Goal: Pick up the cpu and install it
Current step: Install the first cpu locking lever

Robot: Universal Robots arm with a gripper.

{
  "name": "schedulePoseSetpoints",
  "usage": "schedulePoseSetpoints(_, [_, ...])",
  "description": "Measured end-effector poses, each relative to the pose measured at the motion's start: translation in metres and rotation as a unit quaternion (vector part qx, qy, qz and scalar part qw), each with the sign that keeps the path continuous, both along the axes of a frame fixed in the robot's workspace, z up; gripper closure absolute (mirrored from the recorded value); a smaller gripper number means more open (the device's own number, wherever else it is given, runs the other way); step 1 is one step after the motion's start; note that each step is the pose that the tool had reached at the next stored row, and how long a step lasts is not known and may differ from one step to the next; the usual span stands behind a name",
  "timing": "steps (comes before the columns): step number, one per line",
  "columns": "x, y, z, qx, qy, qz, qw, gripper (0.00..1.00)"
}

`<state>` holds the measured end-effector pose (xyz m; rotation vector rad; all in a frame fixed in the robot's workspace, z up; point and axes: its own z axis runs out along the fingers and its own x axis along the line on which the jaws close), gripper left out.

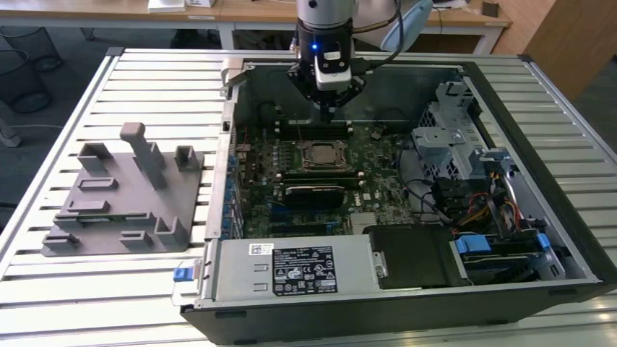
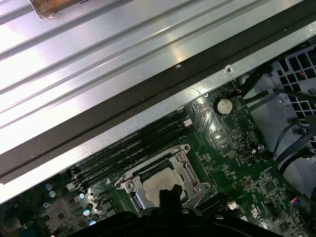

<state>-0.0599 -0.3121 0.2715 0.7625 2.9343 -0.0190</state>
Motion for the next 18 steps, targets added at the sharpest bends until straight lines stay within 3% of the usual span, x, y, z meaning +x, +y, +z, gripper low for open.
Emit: schedulePoseSetpoints(18, [0.0, 0.0, 0.0, 0.0, 0.0, -0.017, 0.9999, 0.89])
